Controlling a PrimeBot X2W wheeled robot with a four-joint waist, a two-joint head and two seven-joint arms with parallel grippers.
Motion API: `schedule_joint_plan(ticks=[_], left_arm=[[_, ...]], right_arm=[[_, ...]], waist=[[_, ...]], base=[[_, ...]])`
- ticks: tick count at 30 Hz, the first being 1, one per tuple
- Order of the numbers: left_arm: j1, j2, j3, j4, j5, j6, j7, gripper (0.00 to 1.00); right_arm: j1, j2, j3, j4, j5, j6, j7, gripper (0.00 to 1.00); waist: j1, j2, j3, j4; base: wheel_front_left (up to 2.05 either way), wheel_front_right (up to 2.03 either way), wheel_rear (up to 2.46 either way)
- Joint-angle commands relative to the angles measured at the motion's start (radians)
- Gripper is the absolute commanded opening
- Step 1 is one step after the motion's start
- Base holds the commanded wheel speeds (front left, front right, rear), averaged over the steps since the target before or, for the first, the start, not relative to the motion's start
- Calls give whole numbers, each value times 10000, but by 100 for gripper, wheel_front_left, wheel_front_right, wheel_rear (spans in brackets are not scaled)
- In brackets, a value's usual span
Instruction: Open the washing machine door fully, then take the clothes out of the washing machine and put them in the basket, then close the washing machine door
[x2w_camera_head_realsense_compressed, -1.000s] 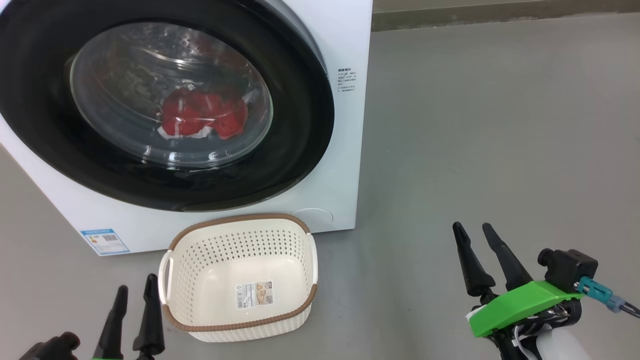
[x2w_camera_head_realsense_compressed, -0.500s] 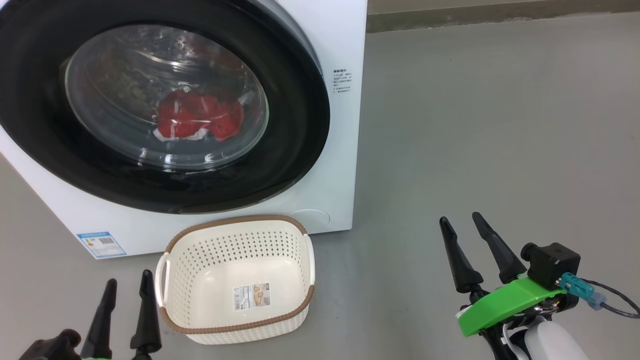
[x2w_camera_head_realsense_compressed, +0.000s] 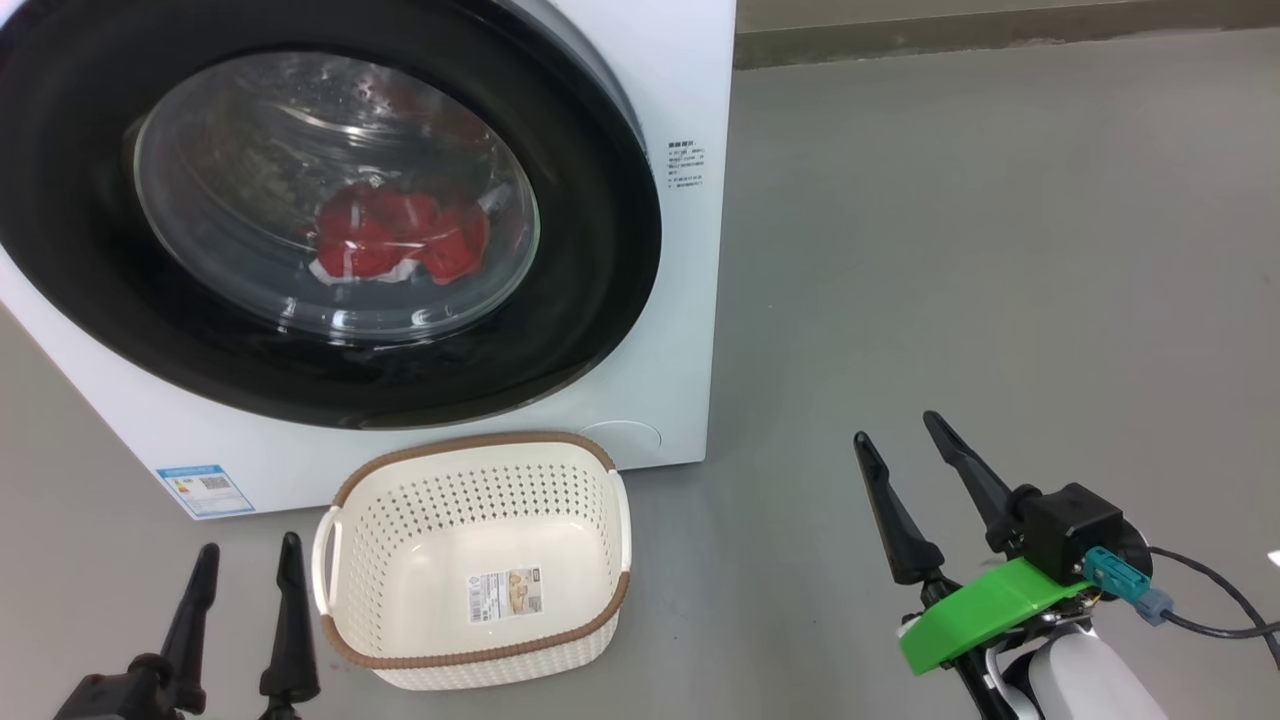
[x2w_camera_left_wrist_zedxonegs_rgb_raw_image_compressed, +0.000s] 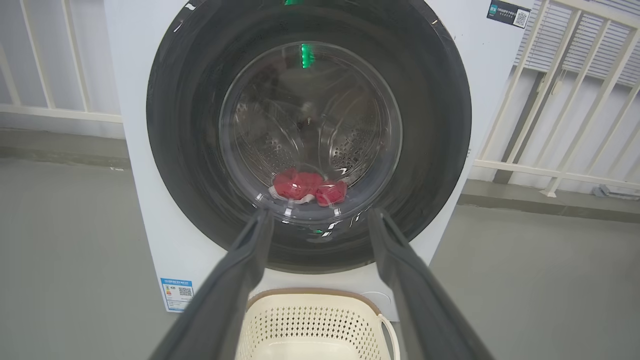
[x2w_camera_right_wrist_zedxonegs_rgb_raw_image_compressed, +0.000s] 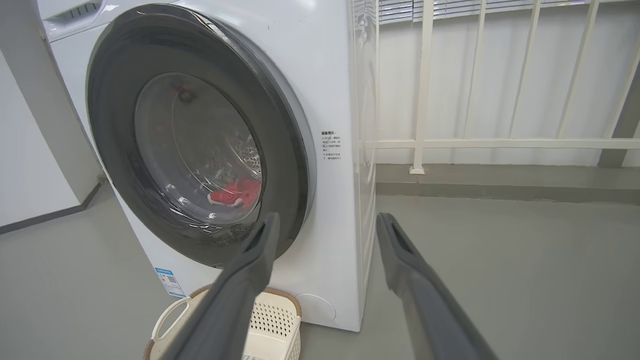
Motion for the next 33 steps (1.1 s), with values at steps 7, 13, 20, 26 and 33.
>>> schedule_joint_plan(ticks=[7,13,20,26,33], left_arm=[[-163,233,390,-419,899,20,-295,100],[-142,233,359,-422,902,12,-295,100],[-120,233,320,-410,879,47,-295,100],[-117,233,230,-395,930,111,-295,100],[-181,233,34,-466,971,197,-295,100]], right_arm=[[-643,-74,445,-290,-794,-7,-323,100],[-651,-74,427,-300,-793,-7,-323,100],[-581,-74,400,-326,-798,-7,-323,100],[-588,-74,398,-334,-808,-7,-323,45],[-821,-74,346,-228,839,-7,-323,0]], waist=[[0,-1,51,-49],[0,-1,75,-86],[0,-1,80,-89],[0,-1,144,-34],[0,-1,402,123]], base=[[0,0,0],[0,0,0],[0,0,0],[0,0,0],[0,0,0]])
